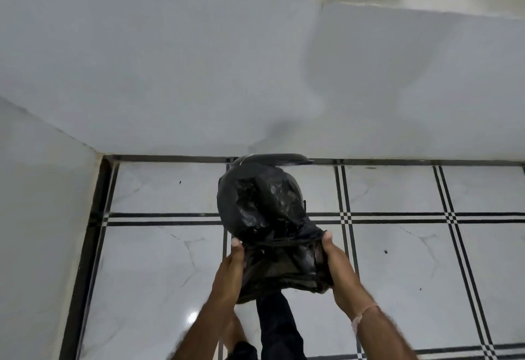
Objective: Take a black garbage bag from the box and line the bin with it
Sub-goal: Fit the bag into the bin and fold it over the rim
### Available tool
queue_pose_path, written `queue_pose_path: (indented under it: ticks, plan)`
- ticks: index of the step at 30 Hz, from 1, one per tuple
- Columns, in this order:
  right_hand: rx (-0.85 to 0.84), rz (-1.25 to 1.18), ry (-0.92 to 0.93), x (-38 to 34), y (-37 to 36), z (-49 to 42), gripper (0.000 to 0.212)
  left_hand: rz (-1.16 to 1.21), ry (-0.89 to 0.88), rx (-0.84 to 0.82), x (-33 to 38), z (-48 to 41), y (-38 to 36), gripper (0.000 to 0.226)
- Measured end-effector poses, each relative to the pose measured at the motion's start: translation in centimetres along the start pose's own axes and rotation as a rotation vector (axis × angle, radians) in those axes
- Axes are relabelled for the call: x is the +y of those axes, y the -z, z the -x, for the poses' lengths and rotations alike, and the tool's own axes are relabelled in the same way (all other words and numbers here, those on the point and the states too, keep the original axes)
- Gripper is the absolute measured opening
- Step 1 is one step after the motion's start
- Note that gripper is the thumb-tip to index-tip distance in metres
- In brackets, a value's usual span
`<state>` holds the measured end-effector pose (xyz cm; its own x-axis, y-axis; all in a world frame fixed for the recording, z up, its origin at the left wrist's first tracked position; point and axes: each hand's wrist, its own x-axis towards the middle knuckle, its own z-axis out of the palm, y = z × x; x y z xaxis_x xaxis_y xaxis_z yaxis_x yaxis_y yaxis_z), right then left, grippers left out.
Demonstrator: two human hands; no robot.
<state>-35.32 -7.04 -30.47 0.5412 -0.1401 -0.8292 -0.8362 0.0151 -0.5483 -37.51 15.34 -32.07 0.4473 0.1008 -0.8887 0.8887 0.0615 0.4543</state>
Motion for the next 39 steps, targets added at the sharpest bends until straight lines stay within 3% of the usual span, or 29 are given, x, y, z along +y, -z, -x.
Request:
queue_pose_path:
  ticks: [4, 9, 11, 14, 15, 18, 21, 24, 26, 31, 34, 37, 39]
  plan:
    - [-0.035, -0.271, -0.063, -1.0, 1.0, -1.7, 0.073, 0.148, 0.046, -0.02, 2.6, 0.4, 0.2, 0.077]
    - [0.037, -0.483, -0.124, -3.3, 1.7, -5.0, 0.081, 0.105, 0.027, -0.02, 4.8, -1.9, 0.7, 0.092]
    - [0.027, -0.488, -0.141, -3.3, 1.8, -5.5, 0.078, -0.015, 0.053, -0.067, 5.0, -2.0, 0.3, 0.092]
    - [0.052, -0.481, -0.229, -2.2, 2.4, -5.3, 0.075, -0.285, 0.112, -0.189, 4.1, -1.8, -0.4, 0.119]
    - [0.073, -0.52, -0.259, -1.5, 2.8, -5.1, 0.076, -0.307, 0.151, -0.205, 3.6, -1.6, -0.5, 0.119]
    - [0.13, -0.657, -0.305, -0.2, 4.3, -4.1, 0.081, -0.215, 0.248, -0.247, 3.2, -0.7, -0.6, 0.096]
    - [0.126, -0.704, -0.265, -0.2, 5.3, -2.9, 0.081, -0.051, 0.247, -0.273, 3.6, -0.1, -0.4, 0.095]
    - [0.063, -0.662, -0.148, -1.5, 4.9, -1.9, 0.078, 0.226, 0.164, -0.177, 4.4, -0.7, -0.1, 0.09]
    - [0.01, -0.635, -0.066, -2.8, 4.1, -2.2, 0.076, 0.27, 0.067, -0.123, 5.4, -1.3, -0.1, 0.08]
    - [-0.114, -0.541, 0.056, -4.8, 0.9, -5.7, 0.065, 0.229, -0.129, 0.013, 6.0, -4.9, -1.2, 0.061]
    - [-0.12, -0.625, 0.117, -5.6, 0.3, -9.2, 0.066, 0.166, -0.322, 0.153, 5.7, -6.8, -1.8, 0.072]
    - [-0.07, -0.716, 0.102, -5.3, 0.2, -13.3, 0.069, 0.115, -0.542, 0.25, 5.6, -8.4, -2.8, 0.061]
    - [-0.082, -0.595, 0.048, -4.4, -1.0, -15.5, 0.074, 0.016, -0.585, 0.275, 5.1, -9.9, -3.5, 0.062]
